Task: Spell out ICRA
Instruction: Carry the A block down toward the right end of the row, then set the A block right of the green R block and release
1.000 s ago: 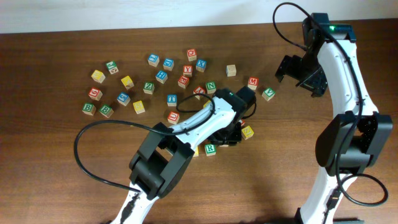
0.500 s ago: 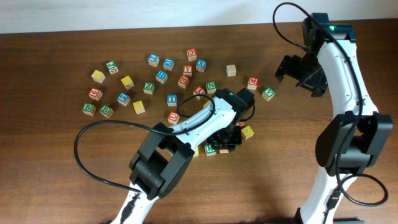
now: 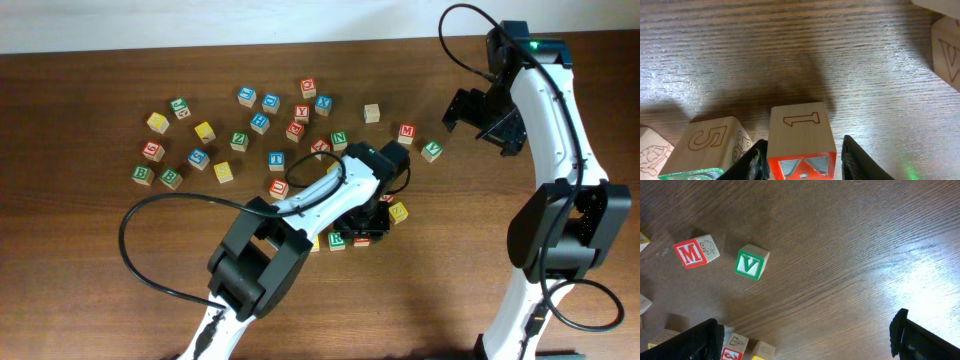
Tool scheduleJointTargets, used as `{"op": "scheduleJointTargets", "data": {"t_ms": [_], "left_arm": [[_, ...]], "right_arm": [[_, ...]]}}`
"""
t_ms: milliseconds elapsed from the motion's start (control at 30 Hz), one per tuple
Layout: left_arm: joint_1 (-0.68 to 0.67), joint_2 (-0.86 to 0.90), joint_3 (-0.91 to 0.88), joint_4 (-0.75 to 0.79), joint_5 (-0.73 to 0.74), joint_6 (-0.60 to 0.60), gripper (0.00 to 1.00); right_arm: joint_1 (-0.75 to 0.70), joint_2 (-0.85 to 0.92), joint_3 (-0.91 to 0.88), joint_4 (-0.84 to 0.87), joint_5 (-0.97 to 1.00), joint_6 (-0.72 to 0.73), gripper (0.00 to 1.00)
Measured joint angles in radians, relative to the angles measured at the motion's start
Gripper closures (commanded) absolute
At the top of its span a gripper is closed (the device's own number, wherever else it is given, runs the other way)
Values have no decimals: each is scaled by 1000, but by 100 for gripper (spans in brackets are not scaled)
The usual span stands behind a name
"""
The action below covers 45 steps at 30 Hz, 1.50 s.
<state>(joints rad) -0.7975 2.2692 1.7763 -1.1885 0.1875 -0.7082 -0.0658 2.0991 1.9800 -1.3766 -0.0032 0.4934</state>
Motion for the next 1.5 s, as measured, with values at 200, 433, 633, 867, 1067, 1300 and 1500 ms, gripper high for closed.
{"op": "scheduleJointTargets", "data": {"t_ms": [200, 433, 633, 867, 1067, 1300, 1500], "left_arm": [[0, 0, 0, 12, -1, 1, 52], [0, 0, 0, 58, -50, 0, 51], [29, 0, 0, 94, -91, 0, 56], [155, 3, 143, 43, -57, 98, 58], [239, 14, 575, -415, -50, 187, 57], [428, -85, 711, -498, -33, 312, 45], [476, -391, 715, -499, -29, 439, 1]], "right_arm": [[0, 0, 0, 0, 0, 1, 2], [0, 0, 0, 0, 0, 0, 2], [0, 0, 0, 0, 0, 0, 2], [0, 0, 0, 1, 0, 0, 2], [0, 0, 0, 0, 0, 0, 2], [0, -2, 0, 0, 0, 1, 2], [0, -3, 0, 0, 0, 0, 2]]}}
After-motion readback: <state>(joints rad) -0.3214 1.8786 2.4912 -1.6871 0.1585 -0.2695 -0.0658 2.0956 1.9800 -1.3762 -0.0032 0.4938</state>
